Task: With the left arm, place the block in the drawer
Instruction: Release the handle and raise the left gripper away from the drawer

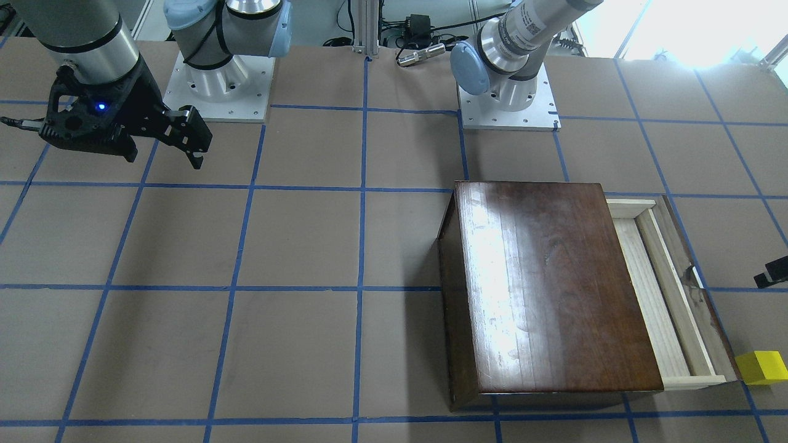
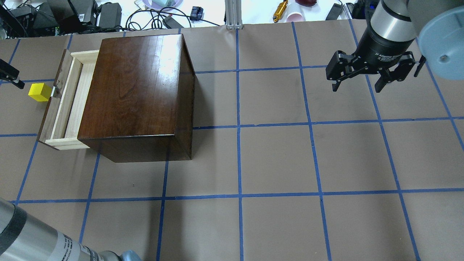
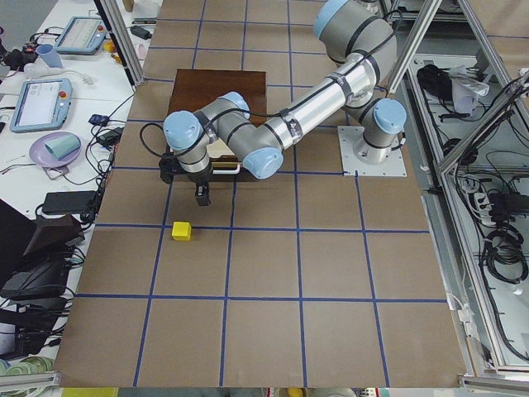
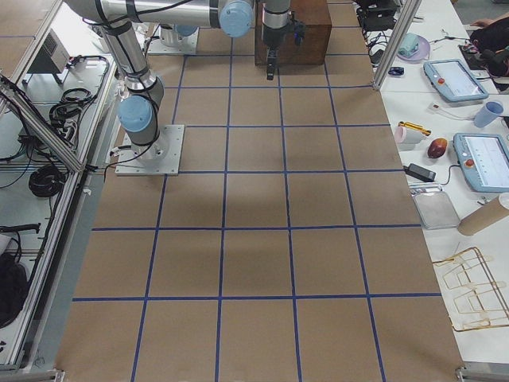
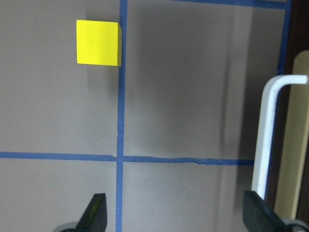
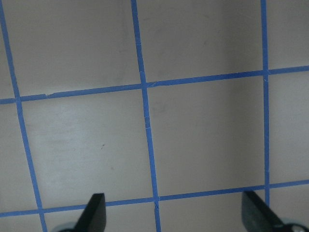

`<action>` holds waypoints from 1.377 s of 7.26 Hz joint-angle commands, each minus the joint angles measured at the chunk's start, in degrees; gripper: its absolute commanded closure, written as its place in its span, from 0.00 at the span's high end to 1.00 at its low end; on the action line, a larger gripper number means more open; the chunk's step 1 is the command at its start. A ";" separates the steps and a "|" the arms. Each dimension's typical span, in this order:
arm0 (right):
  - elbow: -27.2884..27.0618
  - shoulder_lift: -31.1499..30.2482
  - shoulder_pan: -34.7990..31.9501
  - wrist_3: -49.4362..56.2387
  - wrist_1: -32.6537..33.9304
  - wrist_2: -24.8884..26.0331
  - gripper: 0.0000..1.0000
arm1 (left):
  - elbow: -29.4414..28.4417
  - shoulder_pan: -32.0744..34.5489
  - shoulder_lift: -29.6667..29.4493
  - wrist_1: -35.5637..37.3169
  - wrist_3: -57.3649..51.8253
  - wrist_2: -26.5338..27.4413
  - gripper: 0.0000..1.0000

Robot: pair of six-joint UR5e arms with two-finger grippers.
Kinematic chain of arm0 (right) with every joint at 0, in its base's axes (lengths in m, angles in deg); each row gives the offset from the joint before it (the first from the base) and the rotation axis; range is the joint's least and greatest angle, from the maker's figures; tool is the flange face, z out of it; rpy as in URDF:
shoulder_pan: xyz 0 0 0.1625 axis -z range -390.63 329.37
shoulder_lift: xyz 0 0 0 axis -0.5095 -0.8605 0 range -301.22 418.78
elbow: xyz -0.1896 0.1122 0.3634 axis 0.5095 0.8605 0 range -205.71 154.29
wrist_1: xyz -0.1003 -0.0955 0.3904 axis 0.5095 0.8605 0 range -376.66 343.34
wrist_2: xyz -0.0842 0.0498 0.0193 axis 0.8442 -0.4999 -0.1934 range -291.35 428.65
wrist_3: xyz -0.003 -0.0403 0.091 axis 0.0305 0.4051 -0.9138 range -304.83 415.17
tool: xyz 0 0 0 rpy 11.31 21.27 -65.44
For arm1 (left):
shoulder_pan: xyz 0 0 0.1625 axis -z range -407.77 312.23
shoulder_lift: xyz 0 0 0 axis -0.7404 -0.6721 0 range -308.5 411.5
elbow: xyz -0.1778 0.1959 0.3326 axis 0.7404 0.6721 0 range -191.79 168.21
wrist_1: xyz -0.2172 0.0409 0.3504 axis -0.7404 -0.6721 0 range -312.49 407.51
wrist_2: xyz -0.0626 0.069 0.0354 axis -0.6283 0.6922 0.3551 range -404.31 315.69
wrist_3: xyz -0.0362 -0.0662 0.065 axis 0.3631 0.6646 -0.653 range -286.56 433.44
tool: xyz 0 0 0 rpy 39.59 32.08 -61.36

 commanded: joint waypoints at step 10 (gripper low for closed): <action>0.00 0.00 0.00 0.00 0.00 0.09 1.00 | -15.46 0.16 -17.40 7.79 -6.28 -0.80 1.00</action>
